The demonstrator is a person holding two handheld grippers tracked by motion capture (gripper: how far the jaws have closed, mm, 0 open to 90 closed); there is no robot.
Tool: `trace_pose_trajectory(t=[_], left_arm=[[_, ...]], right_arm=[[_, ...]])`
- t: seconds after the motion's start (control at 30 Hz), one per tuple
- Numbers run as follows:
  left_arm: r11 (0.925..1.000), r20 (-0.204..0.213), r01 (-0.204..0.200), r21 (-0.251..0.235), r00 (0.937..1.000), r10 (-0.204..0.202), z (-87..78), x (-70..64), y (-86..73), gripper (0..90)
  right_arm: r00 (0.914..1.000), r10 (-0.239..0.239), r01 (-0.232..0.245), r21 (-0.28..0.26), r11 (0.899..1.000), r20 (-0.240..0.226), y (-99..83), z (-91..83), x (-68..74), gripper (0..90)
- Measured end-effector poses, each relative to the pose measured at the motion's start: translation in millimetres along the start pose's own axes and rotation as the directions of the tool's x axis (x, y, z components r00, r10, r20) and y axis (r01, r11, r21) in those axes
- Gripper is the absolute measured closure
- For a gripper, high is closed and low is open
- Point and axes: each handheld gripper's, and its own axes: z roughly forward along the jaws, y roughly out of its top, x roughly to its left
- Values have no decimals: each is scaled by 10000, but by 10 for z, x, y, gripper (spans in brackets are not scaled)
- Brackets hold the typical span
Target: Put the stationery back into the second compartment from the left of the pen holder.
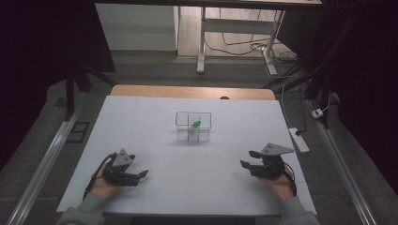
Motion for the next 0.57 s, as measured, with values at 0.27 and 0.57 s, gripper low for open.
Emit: trace_pose_trajectory(t=[0.27,0.57], left_arm=[[9999,12,-93,78,10000,93,12,-10,1,204],[9999,6,-85,123,10000,85,20,-9,1,204]], right_arm=[[9999,-138,137,140,9998,42,-5,26,12,418],[10000,-59,59,74,10000,20,-4,10,-8,415]])
